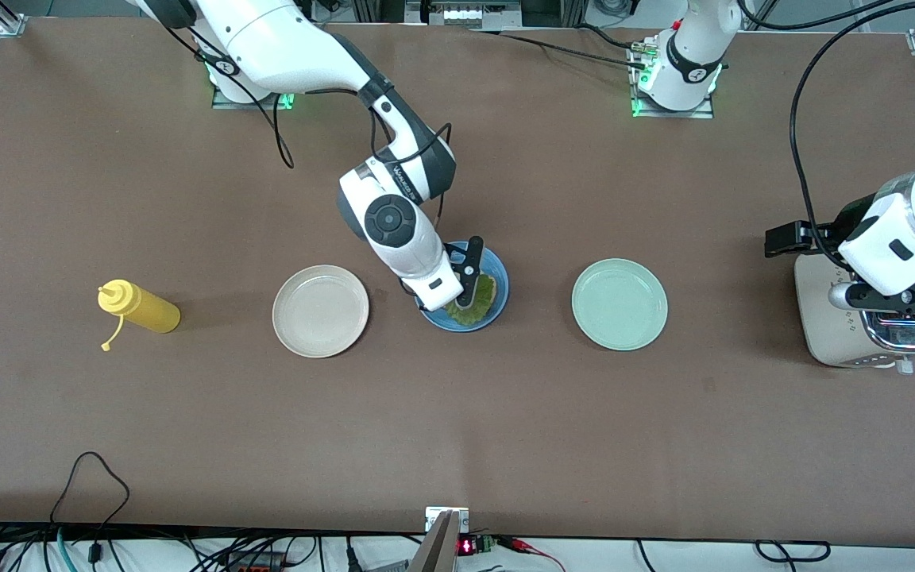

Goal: Make sandwich in blue plate with both arms
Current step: 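Lay the lettuce leaf onto the bread with the right gripper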

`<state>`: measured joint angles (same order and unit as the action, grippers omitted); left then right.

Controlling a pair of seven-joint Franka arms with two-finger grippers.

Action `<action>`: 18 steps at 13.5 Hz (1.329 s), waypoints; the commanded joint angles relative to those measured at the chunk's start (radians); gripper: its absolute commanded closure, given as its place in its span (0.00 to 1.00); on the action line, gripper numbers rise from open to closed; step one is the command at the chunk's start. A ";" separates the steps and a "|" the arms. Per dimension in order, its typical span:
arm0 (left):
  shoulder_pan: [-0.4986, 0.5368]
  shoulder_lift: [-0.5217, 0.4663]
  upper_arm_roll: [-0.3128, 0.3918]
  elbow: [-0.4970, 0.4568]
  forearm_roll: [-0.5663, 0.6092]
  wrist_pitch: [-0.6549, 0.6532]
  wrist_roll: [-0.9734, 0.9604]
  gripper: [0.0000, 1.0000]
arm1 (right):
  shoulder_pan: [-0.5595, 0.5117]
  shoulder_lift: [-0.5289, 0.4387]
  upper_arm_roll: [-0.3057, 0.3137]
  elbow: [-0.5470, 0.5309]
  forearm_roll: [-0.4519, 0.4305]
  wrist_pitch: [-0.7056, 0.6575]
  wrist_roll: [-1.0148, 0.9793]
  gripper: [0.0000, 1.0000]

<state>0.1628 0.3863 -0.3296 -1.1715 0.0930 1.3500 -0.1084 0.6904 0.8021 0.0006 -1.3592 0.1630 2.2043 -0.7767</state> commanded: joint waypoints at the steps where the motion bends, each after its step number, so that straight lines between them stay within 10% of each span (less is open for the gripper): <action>1: 0.003 -0.009 -0.002 0.009 -0.019 -0.019 -0.002 0.00 | 0.012 0.035 -0.007 0.034 -0.014 0.009 -0.009 1.00; 9: 0.003 -0.009 -0.002 0.009 -0.021 -0.019 -0.001 0.00 | 0.043 0.068 -0.008 0.032 -0.031 0.009 -0.007 0.94; 12: 0.003 -0.009 -0.002 0.009 -0.021 -0.019 -0.001 0.00 | 0.067 0.069 -0.008 0.031 -0.034 0.000 0.062 0.00; 18: 0.001 -0.009 -0.003 0.010 -0.021 -0.017 -0.002 0.00 | 0.084 0.048 -0.016 0.032 -0.034 0.000 0.189 0.00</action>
<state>0.1627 0.3863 -0.3307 -1.1715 0.0929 1.3500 -0.1084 0.7616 0.8551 -0.0019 -1.3394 0.1405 2.2196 -0.6379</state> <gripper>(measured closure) 0.000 0.128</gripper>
